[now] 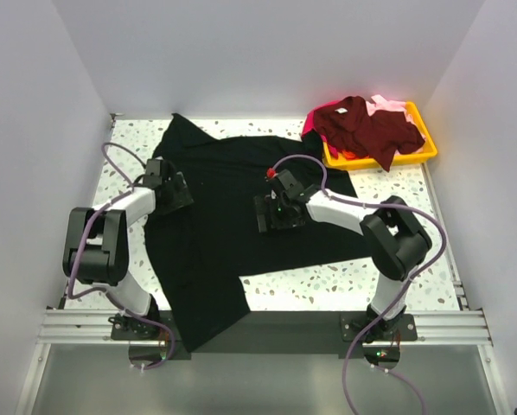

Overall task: Fold and stack the t-shirts
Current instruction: Flatten the tshirt out

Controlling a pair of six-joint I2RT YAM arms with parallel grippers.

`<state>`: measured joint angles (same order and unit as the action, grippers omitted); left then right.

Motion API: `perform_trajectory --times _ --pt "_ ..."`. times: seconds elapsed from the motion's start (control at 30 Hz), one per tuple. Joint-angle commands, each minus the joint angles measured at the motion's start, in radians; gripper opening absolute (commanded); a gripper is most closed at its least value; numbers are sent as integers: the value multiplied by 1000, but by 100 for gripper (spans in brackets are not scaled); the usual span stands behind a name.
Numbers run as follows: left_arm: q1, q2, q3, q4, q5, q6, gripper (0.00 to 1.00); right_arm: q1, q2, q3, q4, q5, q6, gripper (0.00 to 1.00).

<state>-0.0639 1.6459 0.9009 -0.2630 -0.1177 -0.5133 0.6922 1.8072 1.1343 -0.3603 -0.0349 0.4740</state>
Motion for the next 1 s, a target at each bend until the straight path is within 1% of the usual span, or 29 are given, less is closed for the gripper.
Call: perform_trajectory --times 0.0,0.13,0.23,0.4,0.5,0.63,0.77,0.8,0.87,0.9,0.97 --pt "7 57 35 44 9 4 100 -36 53 33 21 -14 40 98" --pt "15 110 88 45 13 19 100 -85 92 27 70 -98 72 97" --pt "32 156 134 44 24 28 100 -128 121 47 69 -118 75 97" --pt "38 258 237 22 42 45 100 -175 194 169 5 -119 51 97" --pt "38 325 328 -1 55 52 100 -194 237 257 -26 -120 37 97" --pt "38 431 486 -38 47 71 100 -209 325 390 -78 -122 17 97" --pt "38 509 622 -70 46 88 100 -214 391 490 -117 -125 2 97" --pt "38 523 680 -77 43 93 100 -214 402 505 -126 -131 -3 97" --pt "38 557 736 -91 36 107 100 -215 420 547 -134 -137 -9 97" --pt "38 565 791 -102 36 122 100 -214 422 558 -143 -141 -15 97" --pt "38 563 837 -122 36 133 100 -215 419 588 -150 -145 -28 97"
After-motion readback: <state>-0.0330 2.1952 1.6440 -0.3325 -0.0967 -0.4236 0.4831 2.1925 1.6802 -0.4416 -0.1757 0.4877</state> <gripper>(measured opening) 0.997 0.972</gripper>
